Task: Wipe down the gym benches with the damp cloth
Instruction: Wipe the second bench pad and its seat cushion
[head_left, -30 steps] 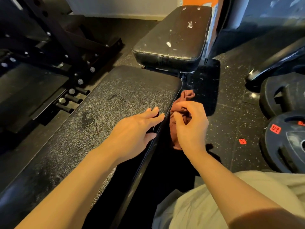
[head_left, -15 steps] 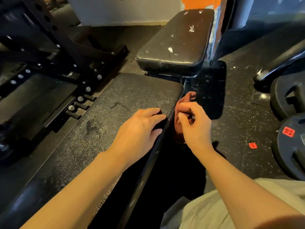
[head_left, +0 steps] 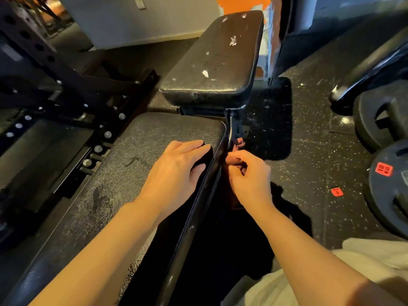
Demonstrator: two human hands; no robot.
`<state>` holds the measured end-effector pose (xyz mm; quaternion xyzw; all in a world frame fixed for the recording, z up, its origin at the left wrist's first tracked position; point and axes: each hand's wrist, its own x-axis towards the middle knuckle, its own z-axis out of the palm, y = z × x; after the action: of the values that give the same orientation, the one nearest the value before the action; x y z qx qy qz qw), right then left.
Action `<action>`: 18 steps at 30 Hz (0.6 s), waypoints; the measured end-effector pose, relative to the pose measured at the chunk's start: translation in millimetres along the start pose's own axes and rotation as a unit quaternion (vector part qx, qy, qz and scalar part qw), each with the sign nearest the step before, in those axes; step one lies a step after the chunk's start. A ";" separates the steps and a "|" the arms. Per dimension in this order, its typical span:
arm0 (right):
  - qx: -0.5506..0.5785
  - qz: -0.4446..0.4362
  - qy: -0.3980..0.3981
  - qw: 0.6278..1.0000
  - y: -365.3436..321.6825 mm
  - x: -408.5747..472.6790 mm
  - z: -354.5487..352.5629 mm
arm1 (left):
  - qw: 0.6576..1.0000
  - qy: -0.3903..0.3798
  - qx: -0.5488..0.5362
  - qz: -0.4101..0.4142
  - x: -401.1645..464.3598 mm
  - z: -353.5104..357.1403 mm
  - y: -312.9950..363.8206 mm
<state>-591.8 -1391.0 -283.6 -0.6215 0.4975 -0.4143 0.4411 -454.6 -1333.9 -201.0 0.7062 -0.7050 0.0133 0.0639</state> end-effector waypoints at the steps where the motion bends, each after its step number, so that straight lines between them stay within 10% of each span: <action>1: 0.005 -0.002 0.020 1.000 -0.8 2.8 -1.1 | 1.000 0.007 0.006 0.005 0.3 1.2 0.5; 18: 0.016 -0.044 0.027 0.999 -2.5 26.5 2.0 | 0.994 0.090 0.034 0.058 -1.6 13.0 8.6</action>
<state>-585.0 -1416.5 -279.7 -0.6246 0.4746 -0.4576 0.4188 -464.1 -1333.8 -213.5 0.6619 -0.7352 0.1047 0.1024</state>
